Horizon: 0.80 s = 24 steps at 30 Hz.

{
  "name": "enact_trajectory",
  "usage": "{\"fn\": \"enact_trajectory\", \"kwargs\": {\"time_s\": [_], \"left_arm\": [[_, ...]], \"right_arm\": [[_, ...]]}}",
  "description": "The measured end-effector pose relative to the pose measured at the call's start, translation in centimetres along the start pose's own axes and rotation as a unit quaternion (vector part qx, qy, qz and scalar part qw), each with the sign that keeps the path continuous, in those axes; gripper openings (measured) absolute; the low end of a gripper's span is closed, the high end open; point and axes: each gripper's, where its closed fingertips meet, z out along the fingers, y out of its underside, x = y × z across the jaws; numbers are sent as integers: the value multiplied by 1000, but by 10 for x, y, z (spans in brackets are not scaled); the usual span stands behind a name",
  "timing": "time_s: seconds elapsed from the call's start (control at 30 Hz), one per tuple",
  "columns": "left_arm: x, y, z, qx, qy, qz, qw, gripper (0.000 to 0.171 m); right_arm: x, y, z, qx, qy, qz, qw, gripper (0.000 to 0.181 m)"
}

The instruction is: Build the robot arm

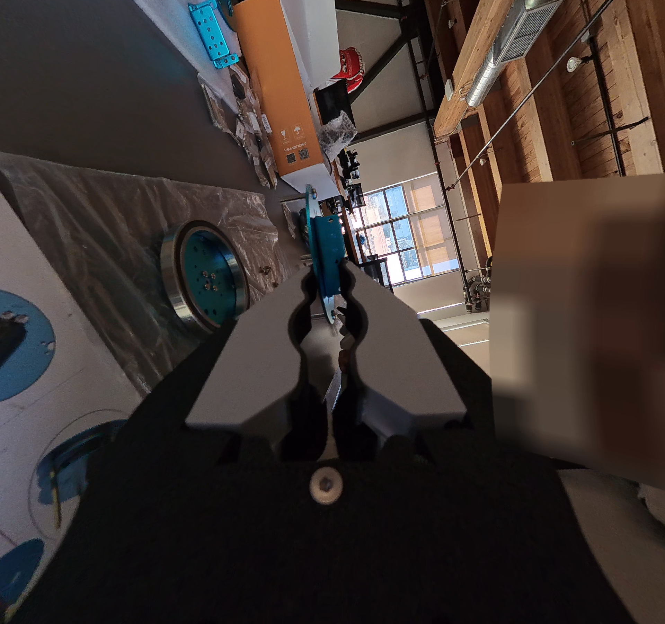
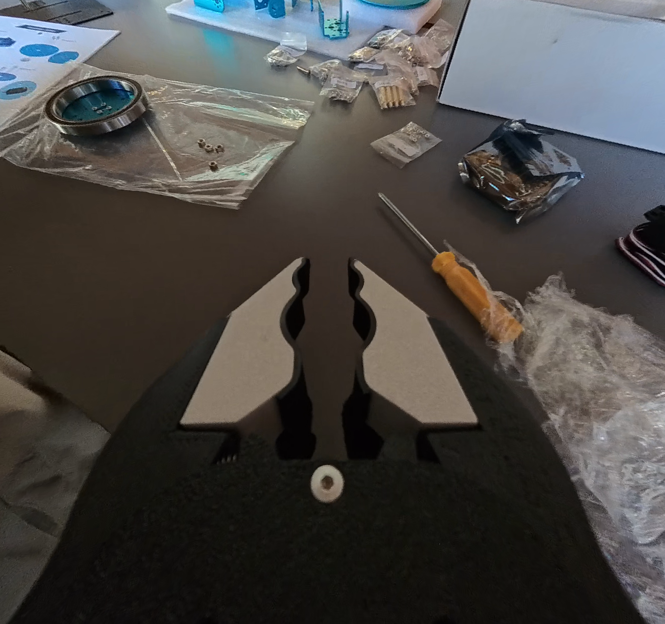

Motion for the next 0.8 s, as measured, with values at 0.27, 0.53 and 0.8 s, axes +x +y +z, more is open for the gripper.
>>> {"fn": "enact_trajectory", "kwargs": {"time_s": [0.27,0.53,0.8], "left_arm": [[4,1,-27,25,5,4,1000,12],[2,4,-57,51,6,9,999,12],[3,18,-22,29,17,20,999,12]], "right_arm": [[-22,-7,11,-4,-19,-19,1000,20],[-55,-49,40,37,-72,-67,994,19],[-59,-146,186,-11,-165,-275,947,15]]}}
